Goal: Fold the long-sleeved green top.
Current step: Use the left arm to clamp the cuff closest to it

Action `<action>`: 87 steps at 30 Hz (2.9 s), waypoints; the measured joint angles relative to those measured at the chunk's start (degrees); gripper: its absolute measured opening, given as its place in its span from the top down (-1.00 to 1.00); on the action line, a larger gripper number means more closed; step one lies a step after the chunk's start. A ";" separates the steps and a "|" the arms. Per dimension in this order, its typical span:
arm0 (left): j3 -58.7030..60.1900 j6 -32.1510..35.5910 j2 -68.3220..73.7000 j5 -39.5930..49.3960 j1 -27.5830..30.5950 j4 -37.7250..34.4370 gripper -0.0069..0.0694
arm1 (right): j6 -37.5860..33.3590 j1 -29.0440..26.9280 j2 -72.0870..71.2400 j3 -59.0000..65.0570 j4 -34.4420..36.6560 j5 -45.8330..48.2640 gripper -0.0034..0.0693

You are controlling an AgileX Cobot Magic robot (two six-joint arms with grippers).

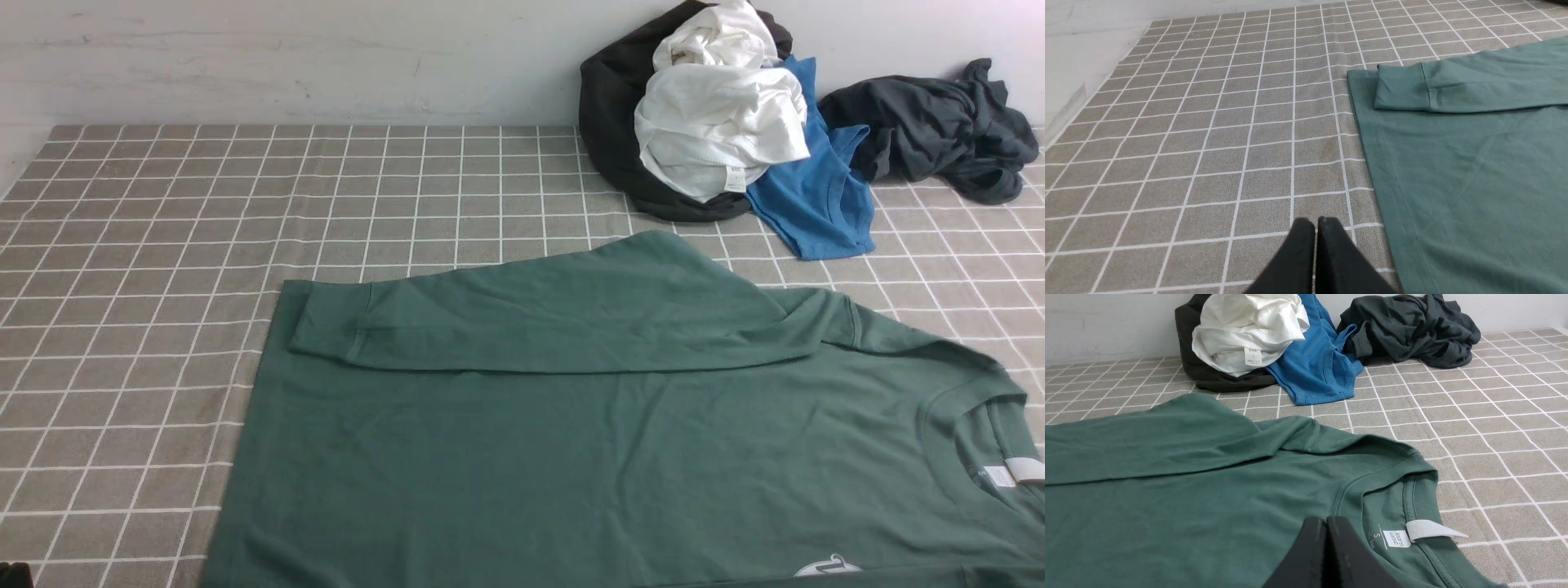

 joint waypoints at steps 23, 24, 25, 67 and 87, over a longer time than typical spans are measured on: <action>0.00 0.00 0.00 0.00 0.00 0.00 0.84 | 0.00 0.00 0.00 0.00 0.00 0.00 0.95; 0.00 0.00 0.00 0.00 0.00 0.05 0.84 | 0.00 0.00 0.00 0.00 0.00 0.00 0.95; 0.00 0.00 0.00 0.00 0.00 0.05 0.84 | 0.00 0.00 0.00 0.00 0.00 0.00 0.95; 0.00 -0.16 0.00 0.00 0.00 0.06 0.84 | 0.00 0.00 0.00 -0.06 2.53 0.18 0.95; 0.10 -15.03 0.00 -5.79 0.00 -53.13 0.84 | 7.42 0.00 0.00 -0.06 57.02 -1.13 0.95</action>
